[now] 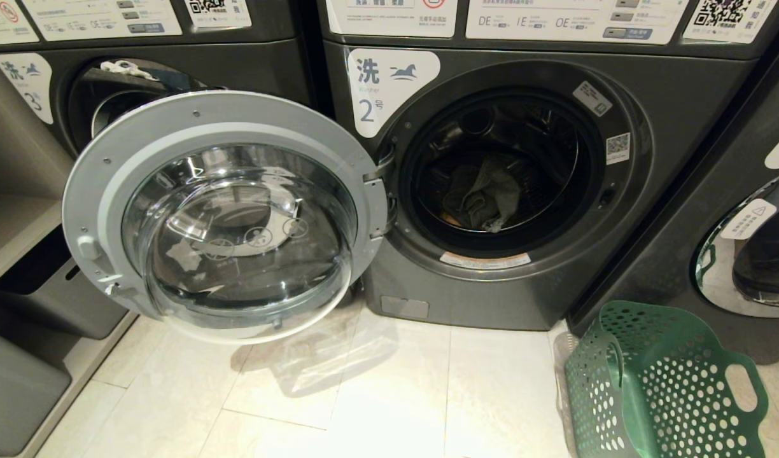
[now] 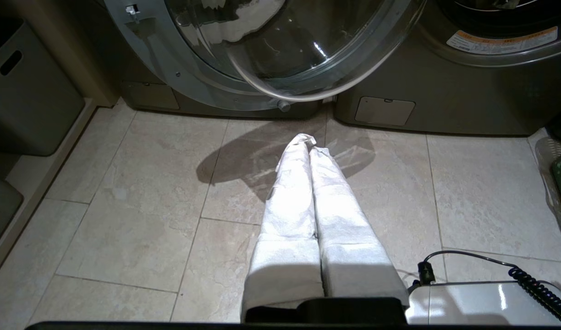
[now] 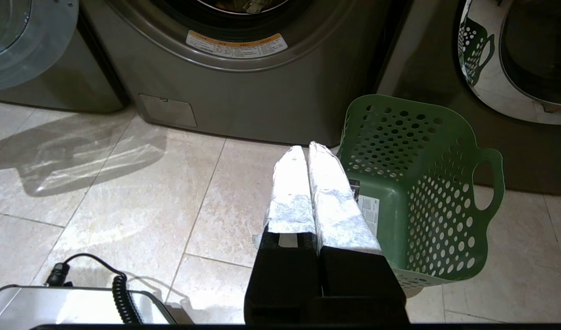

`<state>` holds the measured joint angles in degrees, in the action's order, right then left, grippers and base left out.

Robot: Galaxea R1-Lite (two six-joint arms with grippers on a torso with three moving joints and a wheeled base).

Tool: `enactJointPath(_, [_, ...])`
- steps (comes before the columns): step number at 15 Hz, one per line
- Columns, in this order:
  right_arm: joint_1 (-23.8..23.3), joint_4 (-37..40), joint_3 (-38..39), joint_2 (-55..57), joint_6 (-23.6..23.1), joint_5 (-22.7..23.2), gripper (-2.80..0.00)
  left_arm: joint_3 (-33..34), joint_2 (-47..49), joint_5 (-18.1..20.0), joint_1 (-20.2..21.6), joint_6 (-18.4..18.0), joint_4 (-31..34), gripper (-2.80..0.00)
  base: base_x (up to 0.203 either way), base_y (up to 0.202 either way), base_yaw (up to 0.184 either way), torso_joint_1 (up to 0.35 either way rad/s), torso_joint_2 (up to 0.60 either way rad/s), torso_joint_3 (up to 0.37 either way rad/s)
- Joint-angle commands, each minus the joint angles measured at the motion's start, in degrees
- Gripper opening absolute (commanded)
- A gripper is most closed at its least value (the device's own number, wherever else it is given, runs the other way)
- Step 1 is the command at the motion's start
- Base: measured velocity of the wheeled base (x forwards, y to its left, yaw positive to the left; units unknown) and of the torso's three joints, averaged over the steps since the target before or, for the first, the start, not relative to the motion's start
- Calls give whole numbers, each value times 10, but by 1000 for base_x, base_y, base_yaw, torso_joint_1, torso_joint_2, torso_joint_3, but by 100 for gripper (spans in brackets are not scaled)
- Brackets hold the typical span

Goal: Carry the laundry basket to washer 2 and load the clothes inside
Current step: Close the washing machine door with the left hand

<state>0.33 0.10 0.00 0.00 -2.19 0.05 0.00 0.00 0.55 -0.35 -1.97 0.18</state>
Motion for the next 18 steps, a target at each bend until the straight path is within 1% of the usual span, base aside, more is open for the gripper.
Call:
enactJointPath(1, [0, 0, 0, 1, -1, 1, -280, 0, 1, -1, 0, 0, -1, -280, 0, 0, 0, 0, 0, 0])
enactJointPath(9, [0, -1, 0, 1, 2, 2, -280, 0, 1, -2, 0, 3, 1, -280, 0, 0, 0, 0, 0, 0])
enactJointPath(12, [0, -2, 0, 1, 4, 1, -280, 0, 1, -1, 0, -4, 0, -280, 0, 0, 0, 0, 0, 0])
enactJointPath(14, [0, -2, 0, 1, 4, 1, -280, 0, 0, -2, 0, 2, 0, -280, 0, 0, 0, 0, 0, 0])
enactJointPath(16, [0, -1, 0, 1, 1, 2, -280, 0, 1, 4, 0, -20, 0, -280, 0, 0, 0, 0, 0, 0])
enactJointPath(18, [0, -1, 0, 1, -2, 1, -280, 0, 1, 3, 0, -24, 1, -280, 0, 0, 0, 0, 0, 0])
